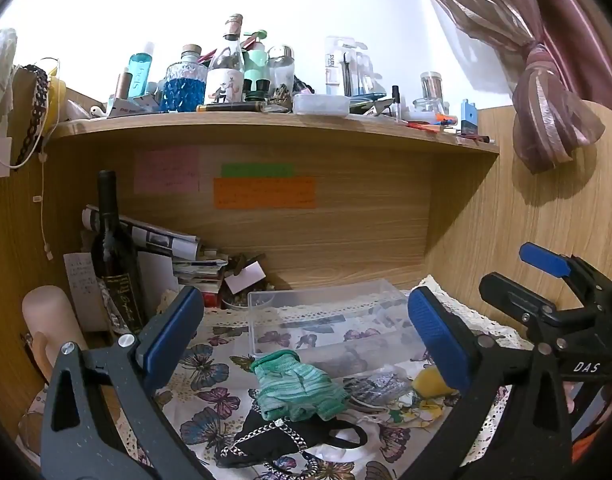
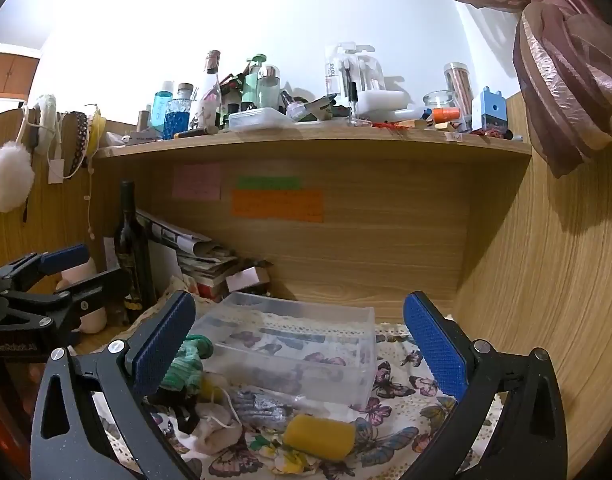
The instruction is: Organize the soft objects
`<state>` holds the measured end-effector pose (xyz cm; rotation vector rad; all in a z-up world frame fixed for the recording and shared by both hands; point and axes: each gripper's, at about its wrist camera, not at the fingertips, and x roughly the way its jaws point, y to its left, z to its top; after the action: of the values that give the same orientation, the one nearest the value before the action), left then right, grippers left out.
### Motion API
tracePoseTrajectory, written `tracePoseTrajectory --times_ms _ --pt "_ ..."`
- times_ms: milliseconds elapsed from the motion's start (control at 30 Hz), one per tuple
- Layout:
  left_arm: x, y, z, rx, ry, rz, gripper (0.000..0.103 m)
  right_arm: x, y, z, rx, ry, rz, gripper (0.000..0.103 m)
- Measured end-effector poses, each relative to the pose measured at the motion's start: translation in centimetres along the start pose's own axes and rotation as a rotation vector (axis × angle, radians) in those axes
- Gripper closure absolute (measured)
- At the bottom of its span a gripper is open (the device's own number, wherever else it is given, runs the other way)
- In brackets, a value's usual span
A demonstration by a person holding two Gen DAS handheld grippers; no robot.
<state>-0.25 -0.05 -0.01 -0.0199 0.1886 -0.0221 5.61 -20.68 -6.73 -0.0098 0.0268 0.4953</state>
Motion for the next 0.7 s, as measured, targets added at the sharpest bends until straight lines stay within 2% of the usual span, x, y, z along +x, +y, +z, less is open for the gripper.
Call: tracePoseTrajectory --times_ms 700 --pt "-0.06 -0.26 0.11 -0.007 0.0 -0.002 0.0 -0.09 -0.1 -0.23 0.005 -0.005 0.0 0.0"
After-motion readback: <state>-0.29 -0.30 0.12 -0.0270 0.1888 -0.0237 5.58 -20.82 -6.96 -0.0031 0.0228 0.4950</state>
